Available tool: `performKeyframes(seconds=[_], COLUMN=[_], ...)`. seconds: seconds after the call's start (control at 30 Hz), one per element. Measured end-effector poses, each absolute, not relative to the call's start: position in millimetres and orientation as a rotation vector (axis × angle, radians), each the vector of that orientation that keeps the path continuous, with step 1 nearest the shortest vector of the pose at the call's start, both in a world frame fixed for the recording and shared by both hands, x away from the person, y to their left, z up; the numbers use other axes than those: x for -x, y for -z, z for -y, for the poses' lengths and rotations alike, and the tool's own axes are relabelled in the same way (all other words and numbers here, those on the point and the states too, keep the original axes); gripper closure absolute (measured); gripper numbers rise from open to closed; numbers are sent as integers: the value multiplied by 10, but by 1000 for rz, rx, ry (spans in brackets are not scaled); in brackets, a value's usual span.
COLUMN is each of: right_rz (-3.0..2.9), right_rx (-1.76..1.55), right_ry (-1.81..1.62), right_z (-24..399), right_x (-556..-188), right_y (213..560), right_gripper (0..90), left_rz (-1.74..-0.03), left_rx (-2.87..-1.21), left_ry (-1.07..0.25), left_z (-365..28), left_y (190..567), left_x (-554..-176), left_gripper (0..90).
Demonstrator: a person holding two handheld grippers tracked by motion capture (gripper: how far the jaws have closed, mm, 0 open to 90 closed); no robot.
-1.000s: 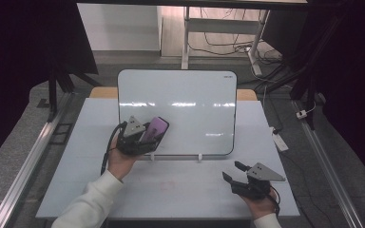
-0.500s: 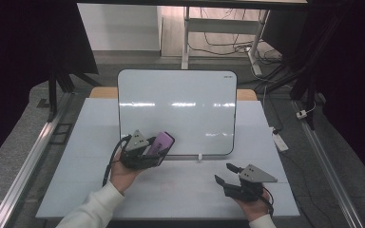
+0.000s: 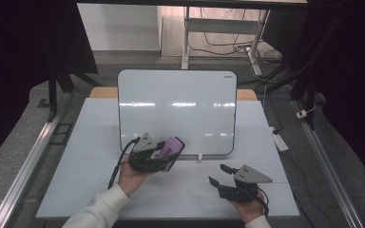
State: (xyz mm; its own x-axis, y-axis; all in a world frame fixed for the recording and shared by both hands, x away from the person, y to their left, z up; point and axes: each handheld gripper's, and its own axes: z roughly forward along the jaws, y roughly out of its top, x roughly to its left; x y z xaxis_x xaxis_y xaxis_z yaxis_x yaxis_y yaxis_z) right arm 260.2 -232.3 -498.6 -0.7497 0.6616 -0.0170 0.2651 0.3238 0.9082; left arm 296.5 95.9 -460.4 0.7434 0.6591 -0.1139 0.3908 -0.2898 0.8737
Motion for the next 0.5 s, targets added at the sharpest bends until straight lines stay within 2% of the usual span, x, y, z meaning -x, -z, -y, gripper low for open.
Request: performKeyframes(seconds=[0.5], right_rz=[-2234], right_rx=[-801], right_ry=[-1435], right_z=[1963], right_x=[-2483], right_y=[4902], right_gripper=[349], left_rz=[-783], left_rx=[-1904], left_ry=[-321], left_z=[-750], left_y=[4591], left_x=[-2961], left_gripper=[418])
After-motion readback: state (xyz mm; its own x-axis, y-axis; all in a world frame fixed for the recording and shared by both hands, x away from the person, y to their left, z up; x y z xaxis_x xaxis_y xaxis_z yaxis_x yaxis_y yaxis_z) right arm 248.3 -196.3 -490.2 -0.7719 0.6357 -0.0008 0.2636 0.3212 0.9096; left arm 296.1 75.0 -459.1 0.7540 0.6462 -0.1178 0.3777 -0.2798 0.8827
